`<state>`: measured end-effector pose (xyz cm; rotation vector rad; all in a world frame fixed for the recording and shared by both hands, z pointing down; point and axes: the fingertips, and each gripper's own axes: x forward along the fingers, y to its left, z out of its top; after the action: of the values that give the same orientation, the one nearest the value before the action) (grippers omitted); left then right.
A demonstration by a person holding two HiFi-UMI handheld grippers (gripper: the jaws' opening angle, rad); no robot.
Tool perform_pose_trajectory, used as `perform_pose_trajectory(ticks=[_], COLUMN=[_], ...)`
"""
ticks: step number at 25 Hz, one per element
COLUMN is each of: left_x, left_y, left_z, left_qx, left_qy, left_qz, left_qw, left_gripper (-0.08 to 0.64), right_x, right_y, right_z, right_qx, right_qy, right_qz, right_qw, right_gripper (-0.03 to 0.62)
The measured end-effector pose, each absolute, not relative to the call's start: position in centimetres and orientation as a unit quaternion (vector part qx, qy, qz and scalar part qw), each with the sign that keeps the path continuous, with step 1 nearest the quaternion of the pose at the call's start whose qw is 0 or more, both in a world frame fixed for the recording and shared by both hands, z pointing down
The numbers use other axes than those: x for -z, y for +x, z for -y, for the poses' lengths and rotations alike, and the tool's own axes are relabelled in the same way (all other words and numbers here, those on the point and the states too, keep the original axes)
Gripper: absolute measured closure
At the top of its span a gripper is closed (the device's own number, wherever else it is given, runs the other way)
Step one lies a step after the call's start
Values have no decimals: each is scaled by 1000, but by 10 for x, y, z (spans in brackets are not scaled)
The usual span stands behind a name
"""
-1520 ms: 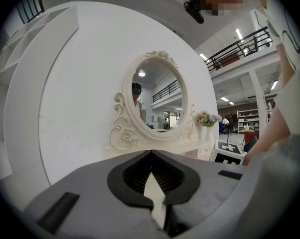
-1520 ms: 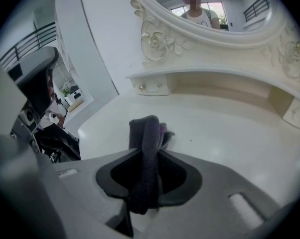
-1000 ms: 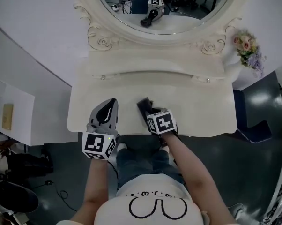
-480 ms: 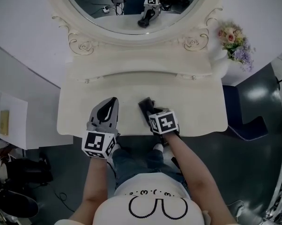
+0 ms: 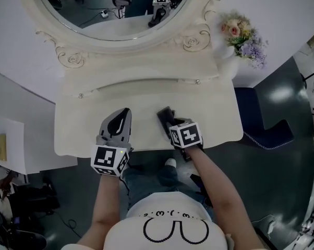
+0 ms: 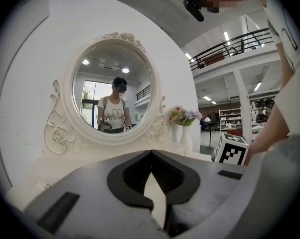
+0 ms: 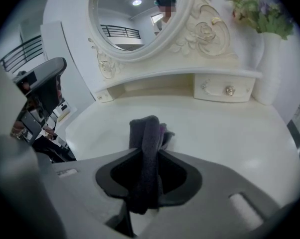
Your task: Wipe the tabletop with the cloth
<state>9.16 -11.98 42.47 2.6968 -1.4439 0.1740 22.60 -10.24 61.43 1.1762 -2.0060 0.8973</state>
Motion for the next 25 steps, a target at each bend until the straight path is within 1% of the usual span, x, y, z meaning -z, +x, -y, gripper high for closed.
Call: perform_pose_trajectory(ticks=[8,15,25], left_x=[-425,-425,-426], left_y=[133,153,163], left_z=[119,114,108], left_qx=[-59,-61,-64], left_qy=[890,895,897], left_qz=[451,440,435], left_qw=[37,35,33], left_gripper=[558,558,558], right_x=[-614,-614,-613], right_y=[299,371,428], right_z=[95,87,76], right_qx=[-353,-368,-375], right_qy=[482,522,541], right_qz=[740,710,690], right_qw=[310,298,300], right_gripper=[494,494,494])
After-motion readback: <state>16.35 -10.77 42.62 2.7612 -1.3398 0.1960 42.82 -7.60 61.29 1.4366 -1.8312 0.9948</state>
